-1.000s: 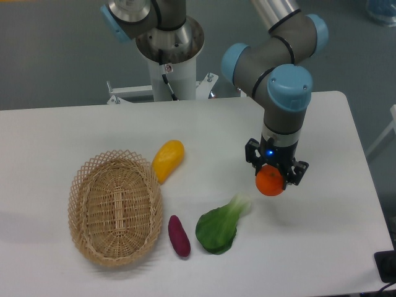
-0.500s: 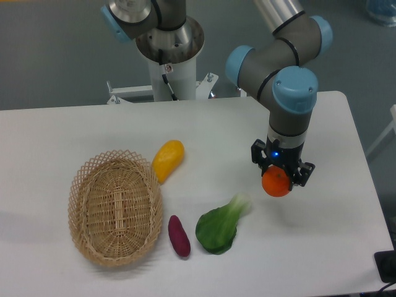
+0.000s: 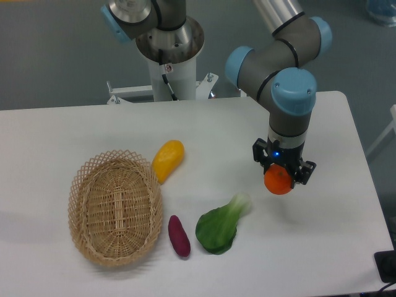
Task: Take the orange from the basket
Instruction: 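Hold the orange raised in the gripper above the table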
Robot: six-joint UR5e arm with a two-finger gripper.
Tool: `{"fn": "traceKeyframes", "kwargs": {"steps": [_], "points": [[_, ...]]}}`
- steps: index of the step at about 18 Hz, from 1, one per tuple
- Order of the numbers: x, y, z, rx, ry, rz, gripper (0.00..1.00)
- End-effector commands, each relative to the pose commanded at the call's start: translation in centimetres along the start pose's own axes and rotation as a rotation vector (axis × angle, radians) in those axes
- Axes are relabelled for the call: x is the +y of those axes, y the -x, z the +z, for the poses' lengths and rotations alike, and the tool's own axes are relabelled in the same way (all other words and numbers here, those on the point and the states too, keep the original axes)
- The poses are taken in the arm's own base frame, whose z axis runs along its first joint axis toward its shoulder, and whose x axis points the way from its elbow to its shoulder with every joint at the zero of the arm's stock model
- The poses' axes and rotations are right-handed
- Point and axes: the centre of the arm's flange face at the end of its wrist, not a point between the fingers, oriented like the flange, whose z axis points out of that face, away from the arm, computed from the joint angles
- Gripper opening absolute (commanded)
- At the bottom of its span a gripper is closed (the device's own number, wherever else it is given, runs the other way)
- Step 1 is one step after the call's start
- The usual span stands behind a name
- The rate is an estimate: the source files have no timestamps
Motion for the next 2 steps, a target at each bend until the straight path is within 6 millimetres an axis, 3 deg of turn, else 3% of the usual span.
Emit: {"fn": "traceKeyframes", "kwargs": {"steps": [2], "points": [[0.02, -0.05, 0.06, 0.001, 0.000, 0.000, 0.55]]}}
